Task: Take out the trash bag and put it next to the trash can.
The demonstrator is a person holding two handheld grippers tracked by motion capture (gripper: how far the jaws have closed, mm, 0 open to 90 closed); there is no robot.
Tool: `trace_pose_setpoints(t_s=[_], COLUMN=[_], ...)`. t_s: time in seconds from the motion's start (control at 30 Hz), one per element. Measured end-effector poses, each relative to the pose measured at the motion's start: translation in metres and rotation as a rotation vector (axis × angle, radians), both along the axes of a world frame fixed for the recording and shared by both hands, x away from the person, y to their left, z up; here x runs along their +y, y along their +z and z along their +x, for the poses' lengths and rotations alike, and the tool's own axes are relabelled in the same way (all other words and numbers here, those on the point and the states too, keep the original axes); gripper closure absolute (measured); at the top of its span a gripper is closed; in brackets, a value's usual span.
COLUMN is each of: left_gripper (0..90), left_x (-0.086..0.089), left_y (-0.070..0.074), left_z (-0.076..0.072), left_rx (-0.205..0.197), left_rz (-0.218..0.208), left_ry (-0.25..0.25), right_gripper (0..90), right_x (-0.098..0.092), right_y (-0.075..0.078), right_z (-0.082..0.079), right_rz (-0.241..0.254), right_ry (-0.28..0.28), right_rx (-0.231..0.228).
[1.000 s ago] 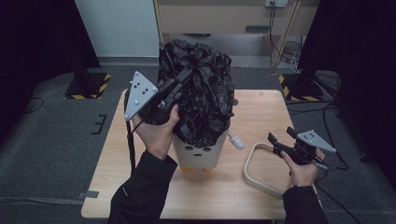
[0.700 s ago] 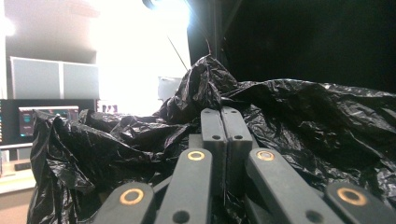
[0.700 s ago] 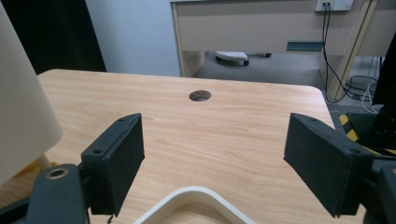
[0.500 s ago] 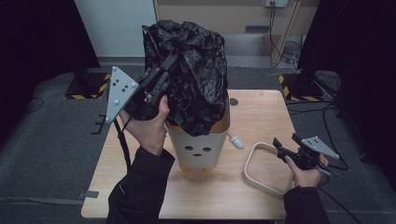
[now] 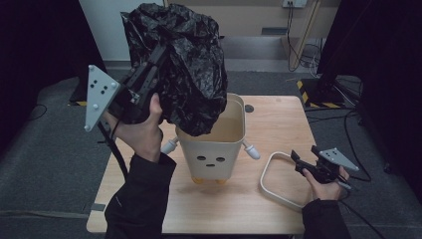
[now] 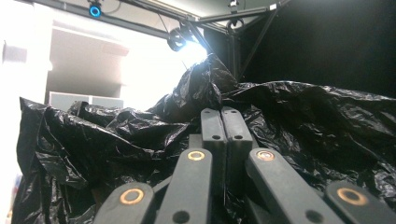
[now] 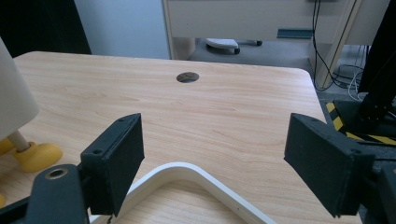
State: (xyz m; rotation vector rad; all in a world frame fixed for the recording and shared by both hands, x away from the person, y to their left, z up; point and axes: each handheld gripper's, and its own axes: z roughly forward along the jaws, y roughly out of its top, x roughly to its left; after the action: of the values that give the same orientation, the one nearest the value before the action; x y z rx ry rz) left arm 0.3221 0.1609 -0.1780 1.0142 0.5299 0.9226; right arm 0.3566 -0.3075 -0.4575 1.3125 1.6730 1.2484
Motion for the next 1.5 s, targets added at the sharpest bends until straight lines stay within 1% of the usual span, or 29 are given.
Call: trace_pose_setpoints(t_s=[0.07, 0.27, 0.4, 0.47, 0.6, 0.7, 0.83, 0.97, 1.03, 1.07, 1.1, 1.17, 1.2, 1.23, 1.27, 1.37, 1.4, 1.43, 1.5], left_gripper=[89.3, 89.3, 89.3, 89.3, 89.3, 89.3, 89.3, 89.2, 89.3, 89.2, 89.2, 89.2, 89.2, 89.2, 89.2, 89.2, 89.2, 89.2, 89.2], left_x=[0.004, 0.021, 0.035, 0.041, 0.053, 0.062, 0.075, 0.087, 0.092, 0.095, 0.097, 0.101, 0.103, 0.105, 0.107, 0.113, 0.114, 0.116, 0.120], left_y=[0.003, 0.010, 0.013, 0.014, 0.011, 0.007, 0.002, -0.006, -0.011, -0.013, -0.016, -0.021, -0.025, -0.028, -0.031, -0.042, -0.046, -0.050, -0.058], left_z=[-0.003, -0.011, -0.016, -0.018, -0.020, -0.019, -0.017, -0.014, -0.013, -0.012, -0.011, -0.009, -0.008, -0.007, -0.006, -0.002, 0.000, 0.001, 0.004], left_rx=[-0.012, -0.025, -0.034, -0.038, -0.028, -0.011, 0.014, 0.038, 0.055, 0.063, 0.069, 0.081, 0.092, 0.104, 0.114, 0.147, 0.159, 0.170, 0.196], left_rz=[0.004, 0.002, -0.010, -0.005, 0.002, -0.001, 0.011, 0.013, 0.017, 0.020, 0.019, 0.028, 0.032, 0.031, 0.030, 0.036, 0.039, 0.041, 0.048], left_ry=[0.015, 0.063, 0.090, 0.110, 0.144, 0.161, 0.198, 0.230, 0.242, 0.249, 0.254, 0.265, 0.268, 0.271, 0.276, 0.288, 0.291, 0.292, 0.299], right_gripper=[19.8, 19.7, 19.7, 19.6, 19.7, 19.7, 19.9, 20.1, 18.8, 18.6, 18.6, 18.6, 18.8, 18.8, 18.8, 19.0, 19.7, 20.3, 20.7], right_x=[-0.001, -0.003, -0.004, -0.003, -0.002, -0.002, -0.002, -0.001, -0.001, -0.001, 0.000, 0.000, 0.000, 0.001, 0.001, 0.001, 0.001, 0.001, 0.000], right_y=[-0.001, -0.004, -0.006, -0.006, -0.008, -0.010, -0.012, -0.013, -0.013, -0.013, -0.014, -0.015, -0.016, -0.017, -0.018, -0.019, -0.019, -0.020, -0.021], right_z=[0.000, 0.000, 0.000, 0.000, -0.001, -0.001, -0.001, -0.003, -0.003, -0.003, -0.003, -0.003, -0.003, -0.003, -0.003, -0.002, -0.003, -0.002, -0.002], right_rz=[0.000, -0.005, -0.008, -0.001, -0.004, -0.014, -0.011, -0.014, -0.019, -0.021, -0.014, -0.017, -0.016, -0.010, -0.020, -0.017, -0.018, -0.015, -0.015], right_ry=[-0.003, -0.011, -0.011, -0.012, -0.008, -0.009, 0.001, 0.010, 0.014, 0.012, 0.014, 0.017, 0.022, 0.024, 0.024, 0.027, 0.032, 0.034, 0.044], right_rx=[0.002, 0.019, 0.021, 0.019, 0.030, 0.032, 0.036, 0.041, 0.041, 0.049, 0.047, 0.048, 0.054, 0.048, 0.050, 0.043, 0.055, 0.042, 0.043])
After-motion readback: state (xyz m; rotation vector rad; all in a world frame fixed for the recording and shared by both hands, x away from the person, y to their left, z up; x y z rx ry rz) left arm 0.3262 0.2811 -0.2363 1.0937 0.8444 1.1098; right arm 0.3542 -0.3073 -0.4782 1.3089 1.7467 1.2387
